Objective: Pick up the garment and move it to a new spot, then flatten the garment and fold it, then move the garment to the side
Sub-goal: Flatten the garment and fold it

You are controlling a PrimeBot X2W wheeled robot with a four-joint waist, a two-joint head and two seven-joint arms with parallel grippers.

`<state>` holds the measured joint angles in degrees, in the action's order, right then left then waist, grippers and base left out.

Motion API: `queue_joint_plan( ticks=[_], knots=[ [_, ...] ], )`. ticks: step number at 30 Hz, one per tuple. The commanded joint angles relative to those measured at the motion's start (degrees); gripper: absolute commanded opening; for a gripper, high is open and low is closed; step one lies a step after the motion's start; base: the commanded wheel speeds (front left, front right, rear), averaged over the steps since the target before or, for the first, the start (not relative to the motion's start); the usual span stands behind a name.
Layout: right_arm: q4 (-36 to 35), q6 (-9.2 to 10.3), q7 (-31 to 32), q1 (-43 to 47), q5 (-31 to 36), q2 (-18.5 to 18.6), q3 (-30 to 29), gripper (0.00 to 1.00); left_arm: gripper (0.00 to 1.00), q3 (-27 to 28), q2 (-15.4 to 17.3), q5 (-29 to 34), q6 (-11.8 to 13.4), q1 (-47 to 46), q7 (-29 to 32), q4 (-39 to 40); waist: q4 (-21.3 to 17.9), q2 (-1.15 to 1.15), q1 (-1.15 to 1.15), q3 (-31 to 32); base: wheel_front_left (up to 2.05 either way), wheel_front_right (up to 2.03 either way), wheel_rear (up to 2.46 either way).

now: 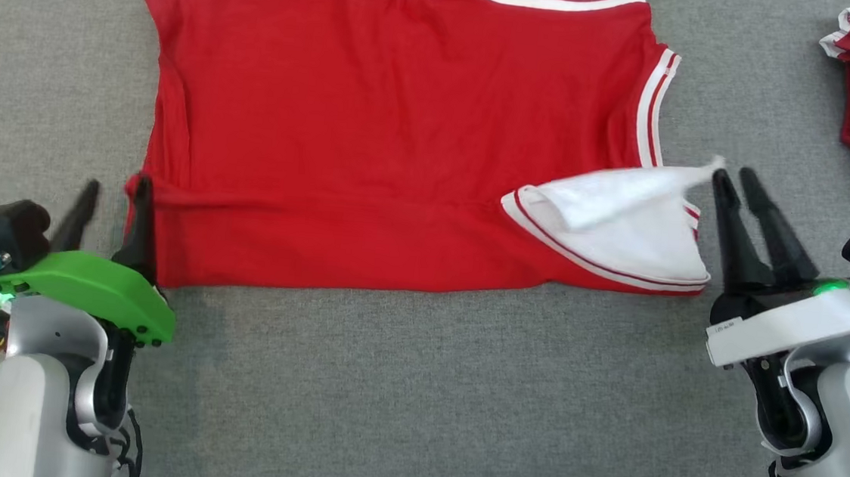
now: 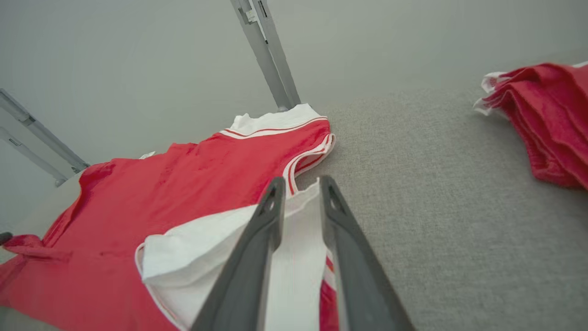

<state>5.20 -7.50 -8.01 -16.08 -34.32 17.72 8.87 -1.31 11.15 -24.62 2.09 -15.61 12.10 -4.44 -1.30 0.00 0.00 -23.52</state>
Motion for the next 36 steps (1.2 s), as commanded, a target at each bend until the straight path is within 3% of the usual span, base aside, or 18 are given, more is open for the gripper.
queue_joint_plan(
  ticks=[1, 7, 13, 25, 36],
  knots=[
    [0.6, 0.01, -2.4, -1.0, 1.5, 0.5, 0.7, 1.0, 1.0, -0.1, -0.5, 1.2, 0.2, -1.2, -3.2, 0.0, 0.1, 0.0, 0.0, -0.3, 0.0, 0.0, 0.0],
    [-0.4, 0.01, -6.8, -0.3, 8.4, -0.2, 0.3, 1.0, 1.0, -1.8, -2.8, 6.9, 2.0, 2.1, -18.2, 0.3, -0.2, 0.0, 0.0, 0.8, 0.0, 0.0, 0.0],
    [-4.2, 0.01, -7.1, 5.1, 12.0, -1.0, -1.9, 1.0, 1.0, -4.4, -3.0, 13.0, 4.4, 6.2, -24.9, 3.3, -0.4, 0.0, 0.0, 2.8, 0.0, 0.0, 0.0],
    [-7.2, 0.01, -6.9, 15.4, 13.5, -3.2, -3.5, 1.0, 1.0, -6.3, -4.1, 13.0, 5.4, 14.5, -26.3, 2.4, -1.3, 0.0, 0.0, 6.6, 0.0, 0.0, 0.0],
    [-5.7, 0.01, -5.3, 14.2, 13.6, -2.5, -3.4, 1.0, 1.0, -5.7, -2.9, 10.7, 3.4, 10.4, -25.2, -4.2, -0.5, 0.0, 0.0, 4.4, 0.0, 0.0, 0.0]
  ],
)
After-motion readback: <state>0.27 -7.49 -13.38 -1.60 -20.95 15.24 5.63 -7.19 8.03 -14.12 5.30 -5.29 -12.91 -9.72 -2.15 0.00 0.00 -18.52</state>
